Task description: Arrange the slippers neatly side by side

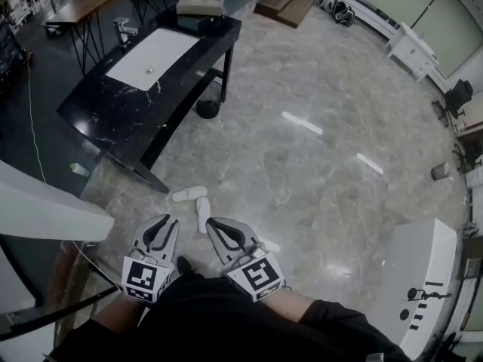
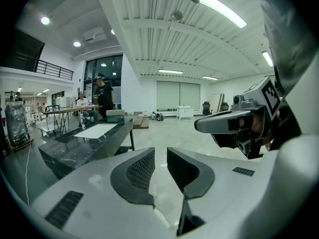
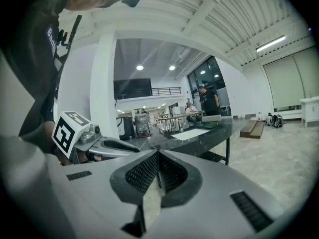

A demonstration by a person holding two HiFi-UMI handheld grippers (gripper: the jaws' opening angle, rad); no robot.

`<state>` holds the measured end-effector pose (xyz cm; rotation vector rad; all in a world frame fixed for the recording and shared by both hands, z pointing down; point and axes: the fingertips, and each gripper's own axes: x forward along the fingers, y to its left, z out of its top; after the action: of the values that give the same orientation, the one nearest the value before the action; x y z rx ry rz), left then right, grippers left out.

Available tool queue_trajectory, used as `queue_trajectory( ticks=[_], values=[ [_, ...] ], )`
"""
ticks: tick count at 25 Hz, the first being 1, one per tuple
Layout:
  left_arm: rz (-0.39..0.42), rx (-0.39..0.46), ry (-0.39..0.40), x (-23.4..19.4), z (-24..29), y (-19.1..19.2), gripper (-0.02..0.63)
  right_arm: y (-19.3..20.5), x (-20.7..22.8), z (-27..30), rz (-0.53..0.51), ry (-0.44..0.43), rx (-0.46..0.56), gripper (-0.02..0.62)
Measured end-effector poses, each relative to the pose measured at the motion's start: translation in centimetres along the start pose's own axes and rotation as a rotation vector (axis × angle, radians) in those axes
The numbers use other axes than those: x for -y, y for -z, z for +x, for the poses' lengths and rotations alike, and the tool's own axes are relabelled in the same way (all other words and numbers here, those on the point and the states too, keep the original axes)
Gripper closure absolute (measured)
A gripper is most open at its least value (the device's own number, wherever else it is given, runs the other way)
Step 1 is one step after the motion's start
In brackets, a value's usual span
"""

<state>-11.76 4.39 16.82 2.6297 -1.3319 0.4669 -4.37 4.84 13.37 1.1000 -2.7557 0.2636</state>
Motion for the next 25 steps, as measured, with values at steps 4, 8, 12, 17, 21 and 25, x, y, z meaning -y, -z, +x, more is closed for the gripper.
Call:
queue_trajectory(
  ticks=[4,8,12,17,21,25],
  values=[
    [0.014,-0.026,0.005,-1.1,1.1,1.2,0.541,0.6,0.5,0.7,0.023,0.01,-0.031,0.595],
    [0.047,-0.061,0.028,-1.8,2.6,2.7,0.523,1.1,1.5,1.4,0.013,0.036,-0.007,0.595],
    [0.074,-0.101,0.051,-2.5,4.4,4.9,0.523,2.2,2.7,1.9,0.022,0.07,-0.013,0.595],
    [0.101,-0.163,0.112,-3.0,6.8,8.4,0.502,3.5,4.1,2.8,0.048,0.123,-0.029,0.595],
    [0.127,-0.196,0.146,-3.6,9.1,11.0,0.502,5.0,4.9,3.7,0.045,0.146,-0.023,0.595],
    [0.134,-0.216,0.17,-3.8,11.9,14.1,0.502,7.4,5.7,4.8,0.044,0.152,-0.039,0.595]
  ],
)
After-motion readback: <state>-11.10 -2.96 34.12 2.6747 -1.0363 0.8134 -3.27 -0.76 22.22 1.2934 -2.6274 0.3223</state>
